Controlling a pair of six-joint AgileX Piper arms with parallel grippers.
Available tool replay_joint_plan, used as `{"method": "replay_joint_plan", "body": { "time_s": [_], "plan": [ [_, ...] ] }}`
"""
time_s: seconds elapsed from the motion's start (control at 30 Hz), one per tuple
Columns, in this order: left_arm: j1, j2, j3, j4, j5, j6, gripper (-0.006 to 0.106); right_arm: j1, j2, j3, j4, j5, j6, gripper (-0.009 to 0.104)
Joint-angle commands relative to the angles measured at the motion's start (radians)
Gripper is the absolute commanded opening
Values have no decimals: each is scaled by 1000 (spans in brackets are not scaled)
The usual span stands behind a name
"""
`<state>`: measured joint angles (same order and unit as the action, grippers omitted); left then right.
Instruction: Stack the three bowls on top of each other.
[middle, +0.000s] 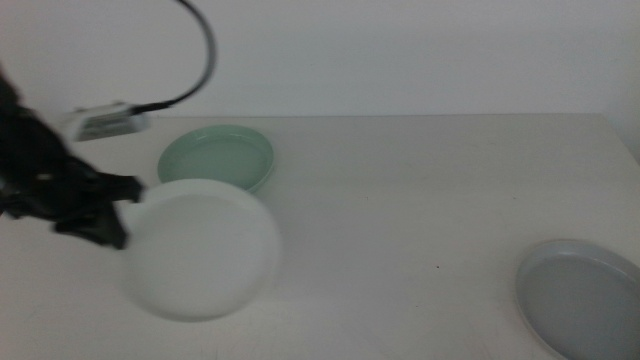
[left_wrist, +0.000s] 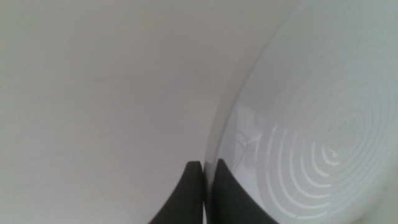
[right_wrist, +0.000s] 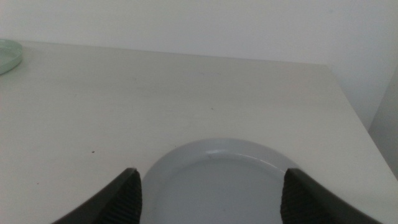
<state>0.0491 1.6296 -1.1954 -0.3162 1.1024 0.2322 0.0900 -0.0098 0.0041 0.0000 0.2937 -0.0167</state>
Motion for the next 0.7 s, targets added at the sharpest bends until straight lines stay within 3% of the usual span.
{"method": "replay_joint_plan", "body": {
  "time_s": [0.0, 0.37, 0.67],
  "plan": [
    [-81, -38, -28, -58, -43, -59, 0, -7, -26, -29, -9, -77, -12, 57],
    [-397, 52, -28, -91, -308, -209, 0, -7, -26, -29, -9, -77, -12, 57],
    [-488, 142, -28, -167, -423, -209, 0, -7, -26, -29, -9, -77, -12, 57]
  ]
}}
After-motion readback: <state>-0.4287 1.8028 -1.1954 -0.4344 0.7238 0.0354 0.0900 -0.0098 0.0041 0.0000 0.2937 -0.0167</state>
